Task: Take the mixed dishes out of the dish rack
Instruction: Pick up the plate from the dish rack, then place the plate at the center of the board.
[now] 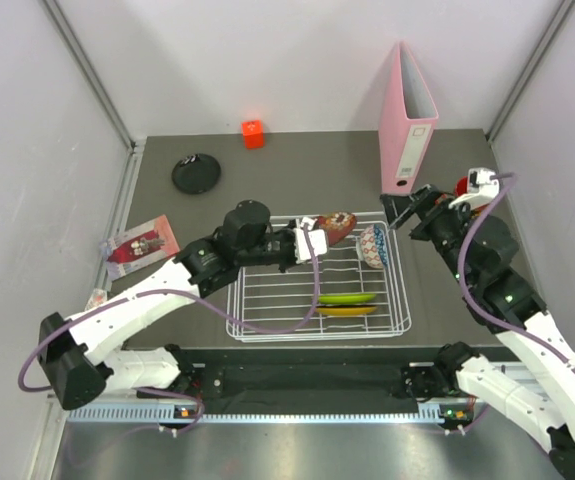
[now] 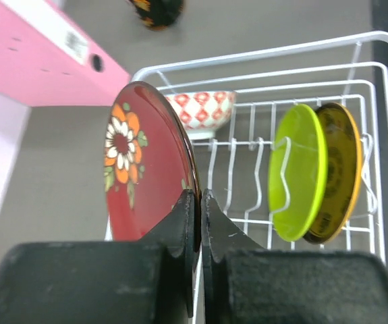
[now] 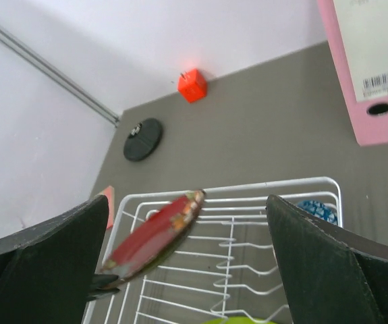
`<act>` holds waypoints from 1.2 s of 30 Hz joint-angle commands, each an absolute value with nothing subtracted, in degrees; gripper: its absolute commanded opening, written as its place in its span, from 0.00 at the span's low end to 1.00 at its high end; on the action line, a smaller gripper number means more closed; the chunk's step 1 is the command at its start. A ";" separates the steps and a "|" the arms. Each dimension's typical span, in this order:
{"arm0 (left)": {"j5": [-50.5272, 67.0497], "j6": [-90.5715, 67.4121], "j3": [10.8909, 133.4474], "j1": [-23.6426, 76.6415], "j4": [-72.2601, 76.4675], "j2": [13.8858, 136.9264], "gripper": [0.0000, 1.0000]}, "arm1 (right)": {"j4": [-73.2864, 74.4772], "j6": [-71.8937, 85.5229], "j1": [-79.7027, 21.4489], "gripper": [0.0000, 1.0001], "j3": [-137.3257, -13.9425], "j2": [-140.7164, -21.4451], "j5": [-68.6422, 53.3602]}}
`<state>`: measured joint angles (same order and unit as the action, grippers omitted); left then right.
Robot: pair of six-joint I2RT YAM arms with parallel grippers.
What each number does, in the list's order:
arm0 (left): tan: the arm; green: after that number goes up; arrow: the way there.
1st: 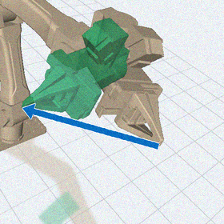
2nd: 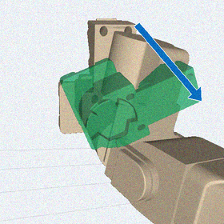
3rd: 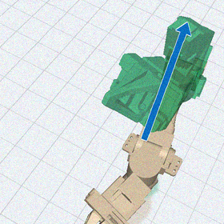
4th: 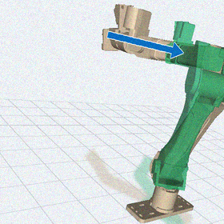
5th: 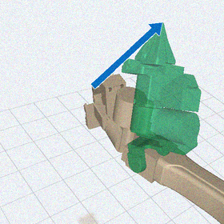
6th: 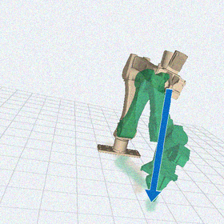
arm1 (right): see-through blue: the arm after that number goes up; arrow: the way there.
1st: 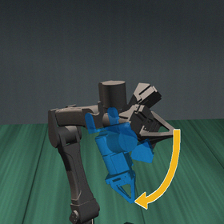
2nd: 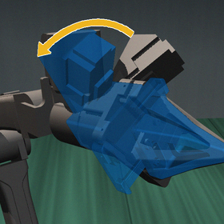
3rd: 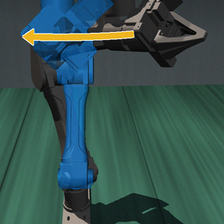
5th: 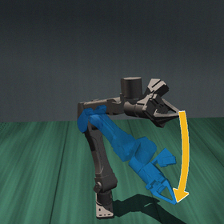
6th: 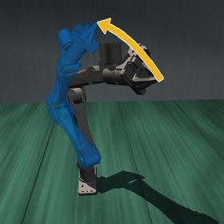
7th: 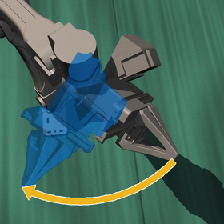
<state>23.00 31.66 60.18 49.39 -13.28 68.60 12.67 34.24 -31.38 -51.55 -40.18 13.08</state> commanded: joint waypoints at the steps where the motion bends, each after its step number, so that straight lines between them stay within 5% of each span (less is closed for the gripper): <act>1: 18.99 32.96 57.93 49.75 -2.90 64.43 0.00 | 16.17 37.35 -31.82 1.00 -52.30 -42.62 13.46; 7: 13.81 36.55 53.97 51.94 -2.81 62.40 0.00 | 14.94 39.11 -31.82 1.00 -50.01 -43.59 10.47; 12: -5.55 47.09 48.35 59.75 -0.71 63.45 0.00 | 17.75 40.69 -31.82 1.00 -52.11 -46.49 9.67; 22: -29.25 71.96 33.41 70.04 30.12 67.93 0.00 | 20.83 39.90 -30.85 1.00 -56.69 -59.41 -9.22; 27: -32.08 79.28 29.44 71.63 44.89 70.13 0.00 | 20.13 39.20 -30.85 1.00 -55.19 -61.61 -10.63; 36: -26.99 72.17 32.78 71.81 37.89 67.77 0.00 | 14.51 37.62 -30.85 0.96 -53.97 -64.60 -12.48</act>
<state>-28.03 73.52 29.04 71.40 32.99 70.87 20.34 38.76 -30.96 -54.72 -63.83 -10.83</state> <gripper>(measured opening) 0.028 0.971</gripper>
